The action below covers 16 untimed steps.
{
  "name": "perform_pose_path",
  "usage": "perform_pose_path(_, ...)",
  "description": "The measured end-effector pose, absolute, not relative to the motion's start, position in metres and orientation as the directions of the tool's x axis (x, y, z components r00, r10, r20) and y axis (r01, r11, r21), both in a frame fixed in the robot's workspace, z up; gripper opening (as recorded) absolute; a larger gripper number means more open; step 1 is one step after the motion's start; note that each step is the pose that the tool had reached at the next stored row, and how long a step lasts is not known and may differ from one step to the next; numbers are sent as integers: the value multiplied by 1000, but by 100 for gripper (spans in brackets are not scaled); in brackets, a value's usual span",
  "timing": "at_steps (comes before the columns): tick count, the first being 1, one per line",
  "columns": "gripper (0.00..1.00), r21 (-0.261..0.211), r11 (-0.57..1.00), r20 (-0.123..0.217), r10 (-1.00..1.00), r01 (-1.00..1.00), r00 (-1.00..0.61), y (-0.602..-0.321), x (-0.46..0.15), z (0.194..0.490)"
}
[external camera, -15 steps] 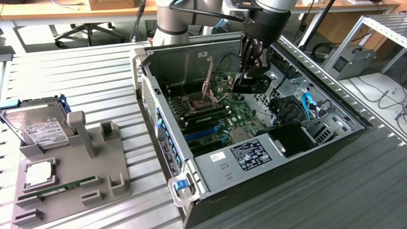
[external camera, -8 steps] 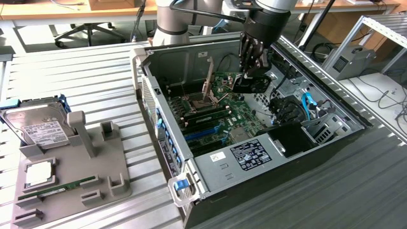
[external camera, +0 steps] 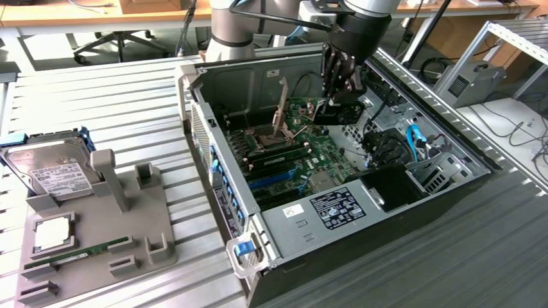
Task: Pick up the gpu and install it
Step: 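Insert the gpu into the slot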
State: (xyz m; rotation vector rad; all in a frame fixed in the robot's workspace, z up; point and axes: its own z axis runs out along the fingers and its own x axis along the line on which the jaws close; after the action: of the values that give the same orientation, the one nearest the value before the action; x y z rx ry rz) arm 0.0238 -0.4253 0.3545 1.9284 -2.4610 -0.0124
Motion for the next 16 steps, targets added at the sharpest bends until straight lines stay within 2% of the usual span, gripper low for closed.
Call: perform_pose_path(16, 26, 16, 169, 7, -986, -986, -169, -425, 24, 354)
